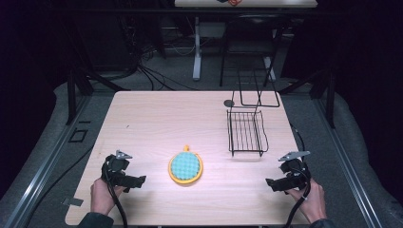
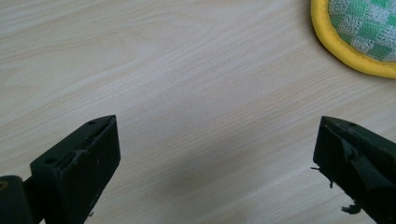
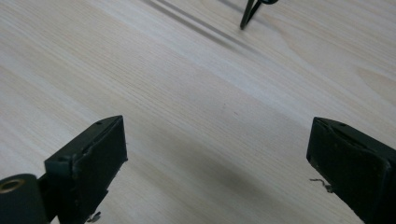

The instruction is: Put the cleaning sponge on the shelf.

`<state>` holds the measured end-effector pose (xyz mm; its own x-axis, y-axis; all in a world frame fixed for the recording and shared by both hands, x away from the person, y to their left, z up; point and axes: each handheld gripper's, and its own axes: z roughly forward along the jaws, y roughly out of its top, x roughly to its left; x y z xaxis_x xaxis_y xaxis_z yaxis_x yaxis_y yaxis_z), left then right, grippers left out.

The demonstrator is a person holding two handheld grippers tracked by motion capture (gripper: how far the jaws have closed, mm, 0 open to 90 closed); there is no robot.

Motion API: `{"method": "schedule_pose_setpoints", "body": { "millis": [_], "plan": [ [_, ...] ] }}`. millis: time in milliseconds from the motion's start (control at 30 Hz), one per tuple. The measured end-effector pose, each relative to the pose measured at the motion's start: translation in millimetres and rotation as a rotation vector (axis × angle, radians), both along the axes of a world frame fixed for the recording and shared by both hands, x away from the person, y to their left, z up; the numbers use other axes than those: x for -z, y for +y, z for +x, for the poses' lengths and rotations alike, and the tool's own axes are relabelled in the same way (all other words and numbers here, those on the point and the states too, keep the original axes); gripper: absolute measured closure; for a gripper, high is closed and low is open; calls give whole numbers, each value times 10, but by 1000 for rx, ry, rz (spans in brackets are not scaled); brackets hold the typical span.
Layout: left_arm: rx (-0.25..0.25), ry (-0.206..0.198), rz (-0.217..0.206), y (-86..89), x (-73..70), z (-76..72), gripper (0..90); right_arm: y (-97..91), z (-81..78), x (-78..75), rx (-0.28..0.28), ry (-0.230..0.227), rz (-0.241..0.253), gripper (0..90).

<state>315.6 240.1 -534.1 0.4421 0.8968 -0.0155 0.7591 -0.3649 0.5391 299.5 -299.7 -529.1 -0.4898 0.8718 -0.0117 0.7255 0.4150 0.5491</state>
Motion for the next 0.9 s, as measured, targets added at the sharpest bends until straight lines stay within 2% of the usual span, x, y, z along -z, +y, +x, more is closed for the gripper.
{"method": "schedule_pose_setpoints", "body": {
  "millis": [200, 367, 900],
  "plan": [
    [0, -2, 0, -7, -3, -2, 7, 84, -14, -59, -21, -10, 23, 54],
    [-1, -5, -4, -6, -6, -3, 6, 166, -17, -86, -42, 0, 35, 54],
    [-1, -2, -3, -15, -10, -6, 3, 636, 78, -164, -162, 24, 54, 42]
  ]
}}
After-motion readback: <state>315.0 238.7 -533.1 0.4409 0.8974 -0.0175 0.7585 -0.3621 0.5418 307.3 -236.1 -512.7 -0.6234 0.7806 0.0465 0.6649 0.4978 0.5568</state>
